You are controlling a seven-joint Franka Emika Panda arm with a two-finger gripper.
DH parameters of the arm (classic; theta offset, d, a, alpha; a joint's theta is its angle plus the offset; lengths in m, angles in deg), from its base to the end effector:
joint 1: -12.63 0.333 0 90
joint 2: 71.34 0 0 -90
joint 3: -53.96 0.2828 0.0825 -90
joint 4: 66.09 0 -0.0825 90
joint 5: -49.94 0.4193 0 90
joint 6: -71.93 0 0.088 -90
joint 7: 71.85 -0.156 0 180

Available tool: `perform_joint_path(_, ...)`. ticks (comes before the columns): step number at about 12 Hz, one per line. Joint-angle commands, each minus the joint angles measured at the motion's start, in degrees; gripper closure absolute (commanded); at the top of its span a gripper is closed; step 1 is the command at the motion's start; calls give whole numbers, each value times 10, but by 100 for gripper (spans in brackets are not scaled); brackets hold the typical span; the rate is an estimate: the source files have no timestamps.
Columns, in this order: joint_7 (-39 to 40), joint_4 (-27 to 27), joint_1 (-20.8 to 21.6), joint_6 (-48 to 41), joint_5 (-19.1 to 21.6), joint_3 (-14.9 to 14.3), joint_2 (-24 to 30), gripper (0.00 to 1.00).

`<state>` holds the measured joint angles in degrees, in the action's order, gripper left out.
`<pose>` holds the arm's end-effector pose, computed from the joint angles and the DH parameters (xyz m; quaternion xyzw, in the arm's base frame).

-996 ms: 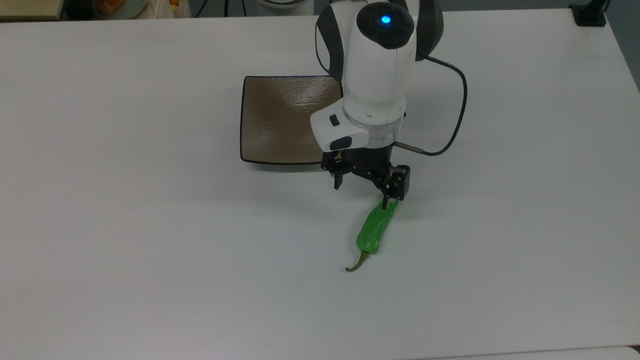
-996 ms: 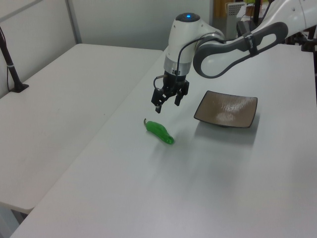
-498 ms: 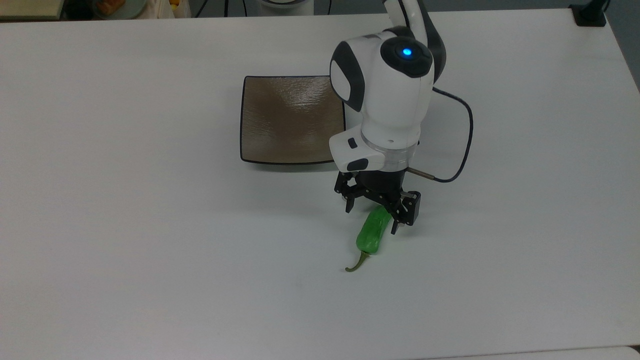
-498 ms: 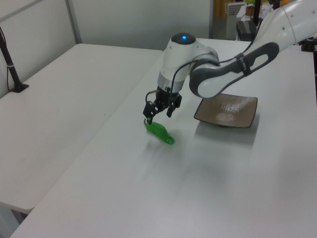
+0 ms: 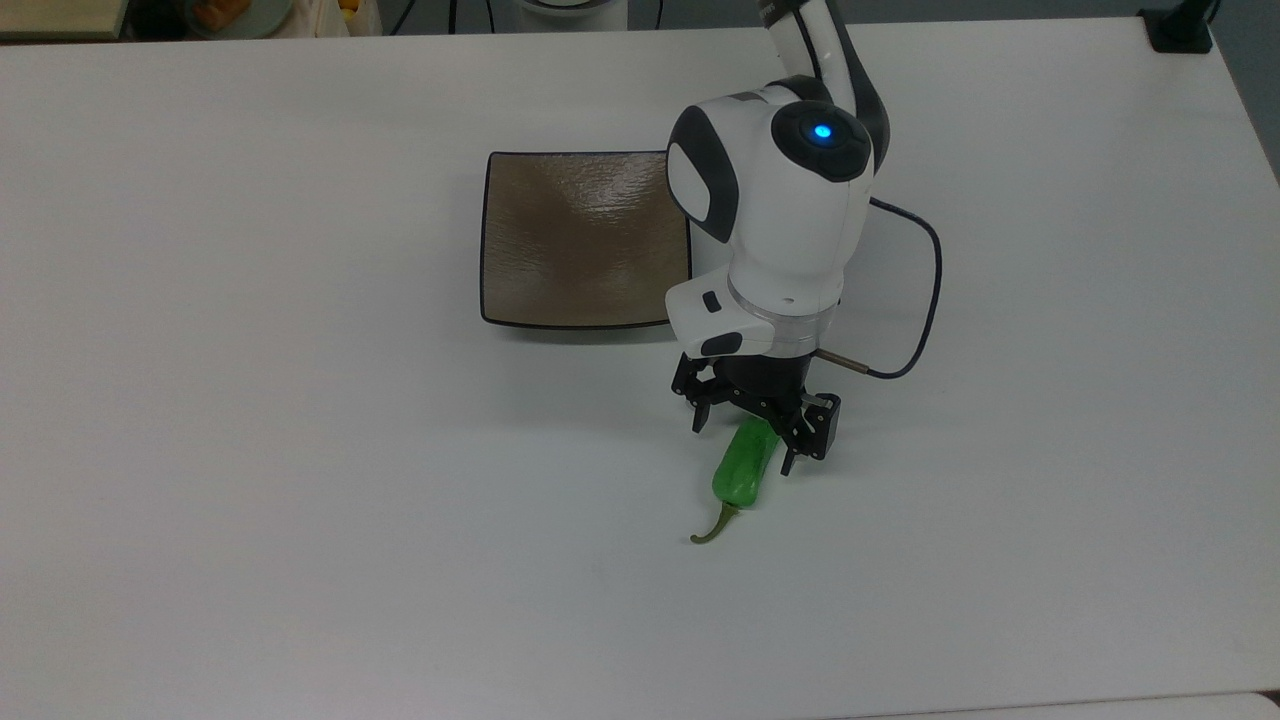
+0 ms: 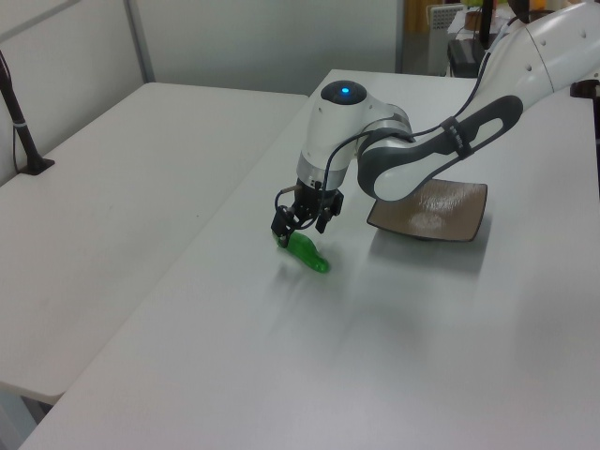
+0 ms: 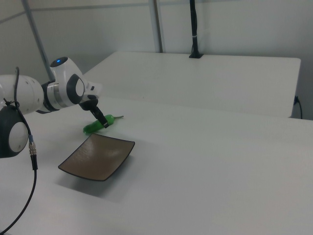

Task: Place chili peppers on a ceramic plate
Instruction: 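Lower the gripper onto the green chili pepper and close on it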

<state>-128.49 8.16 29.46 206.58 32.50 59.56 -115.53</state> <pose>0.7444 0.2753 0.2290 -0.9607 0.2206 -0.1673 0.0208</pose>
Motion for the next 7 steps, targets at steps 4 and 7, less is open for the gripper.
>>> perform_joint_path(4,-28,-12,4,8,-16,4,-17,37)
perform_joint_path(7,-27,-8,0,46,-15,4,-19,70)
